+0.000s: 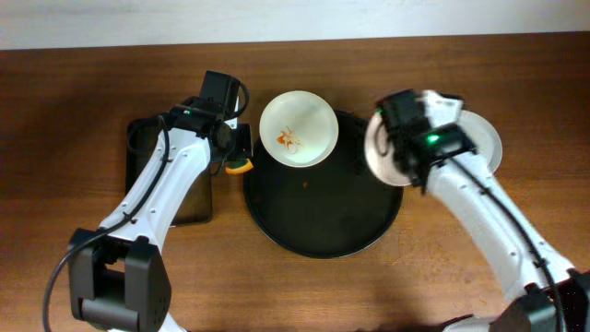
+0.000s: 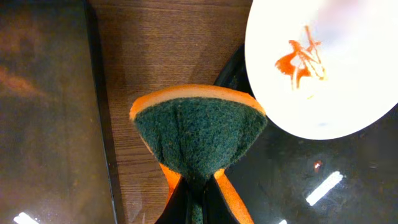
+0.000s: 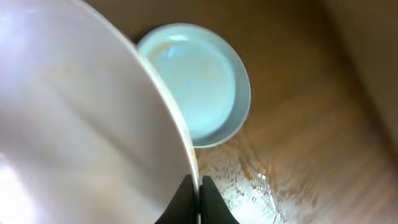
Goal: Clean dirty plates on tray and stack at the side
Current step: 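Carry the plate with the right gripper and stack it on the cleaned plate, then grasp the last plate rim with the right gripper and pull it center, then scrub the last plate with the sponge in the left gripper, then return the sponge to the small black tray and release it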
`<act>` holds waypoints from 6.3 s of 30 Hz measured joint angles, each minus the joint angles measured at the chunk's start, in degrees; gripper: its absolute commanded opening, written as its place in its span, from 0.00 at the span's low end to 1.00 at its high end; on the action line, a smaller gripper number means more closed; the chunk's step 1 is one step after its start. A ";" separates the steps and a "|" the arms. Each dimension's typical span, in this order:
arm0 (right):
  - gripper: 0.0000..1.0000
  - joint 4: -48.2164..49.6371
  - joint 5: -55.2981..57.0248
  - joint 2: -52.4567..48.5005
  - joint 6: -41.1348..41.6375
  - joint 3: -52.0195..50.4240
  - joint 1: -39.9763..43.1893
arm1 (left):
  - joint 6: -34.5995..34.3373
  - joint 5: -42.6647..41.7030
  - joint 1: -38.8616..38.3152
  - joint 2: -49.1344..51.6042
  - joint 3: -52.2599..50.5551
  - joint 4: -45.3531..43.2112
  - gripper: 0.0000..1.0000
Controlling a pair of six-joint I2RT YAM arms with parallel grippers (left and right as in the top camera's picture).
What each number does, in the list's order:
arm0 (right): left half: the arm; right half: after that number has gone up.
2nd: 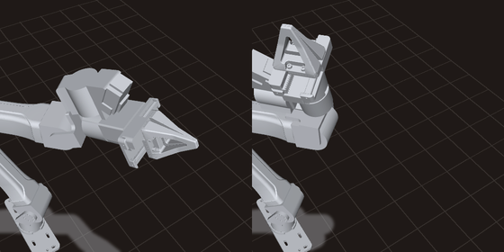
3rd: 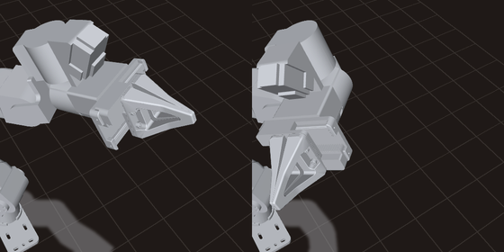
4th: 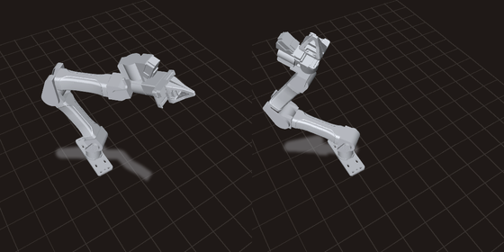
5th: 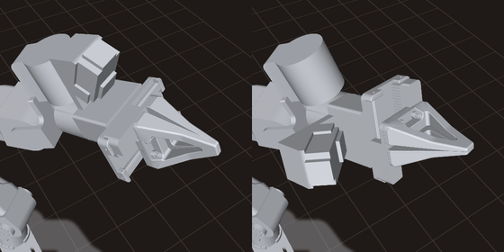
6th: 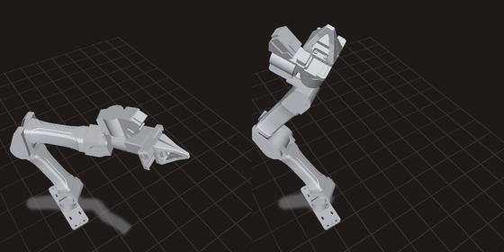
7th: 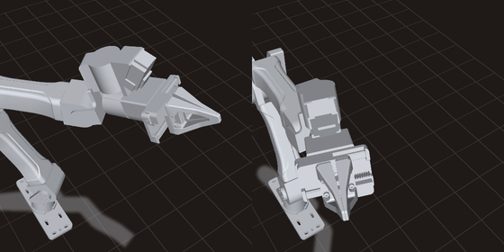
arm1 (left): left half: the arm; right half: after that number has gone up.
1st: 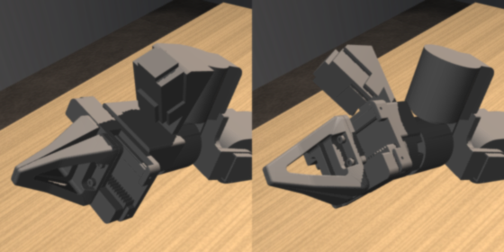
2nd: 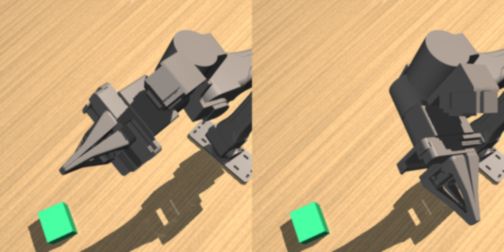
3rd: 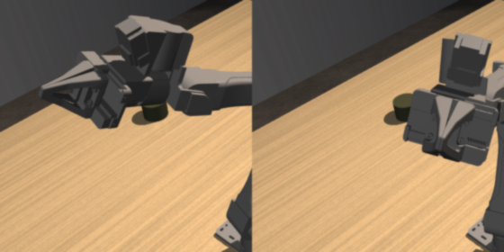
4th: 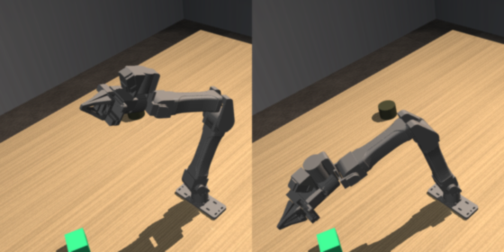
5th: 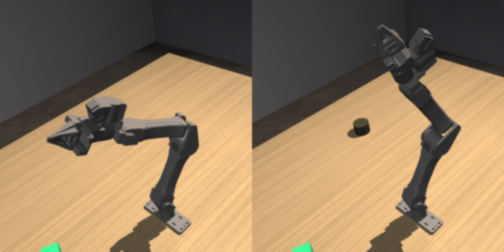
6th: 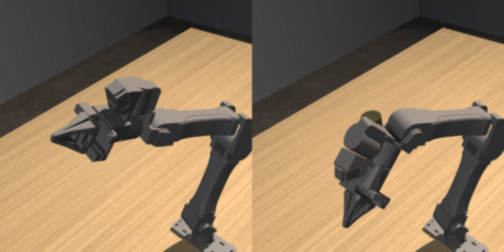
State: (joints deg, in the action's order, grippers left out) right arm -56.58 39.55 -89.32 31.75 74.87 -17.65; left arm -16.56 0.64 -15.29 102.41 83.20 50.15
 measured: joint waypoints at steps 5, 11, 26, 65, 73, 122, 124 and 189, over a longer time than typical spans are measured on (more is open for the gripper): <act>0.04 6.58 -26.88 -0.28 2.51 0.81 32.33 | 0.00 0.00 0.00 0.00 0.00 -0.04 0.01; 0.08 10.80 -33.03 -9.42 4.26 0.90 40.17 | 0.00 -0.02 0.00 0.00 0.00 -0.02 0.01; 0.70 27.10 -55.47 -13.44 -15.72 1.60 11.15 | 0.00 0.50 5.40 0.00 0.00 4.70 0.01; 0.04 -8.41 -49.44 -21.20 -12.48 2.05 1.79 | 1.18 -27.19 -15.04 7.89 -5.33 -13.75 0.00; 0.04 -8.37 -49.24 -21.20 -12.52 2.05 1.79 | -4.52 -39.15 -17.64 14.51 -5.44 -17.49 0.00; 0.04 4.57 -59.14 -27.34 -17.97 2.23 -3.06 | -4.04 -29.03 0.92 12.87 -11.41 -20.72 0.00; 0.04 4.55 -59.12 -27.34 -17.97 2.23 -3.04 | -3.58 -27.45 0.74 12.52 -9.55 -21.29 0.00; 0.27 -10.71 -45.88 -24.70 -18.03 10.51 1.97 | 25.99 -36.20 32.57 21.64 -0.11 1.68 0.00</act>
State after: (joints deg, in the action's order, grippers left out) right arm -67.29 -6.33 -114.02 13.72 85.38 -15.68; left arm 9.43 -35.55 17.28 124.05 83.09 51.83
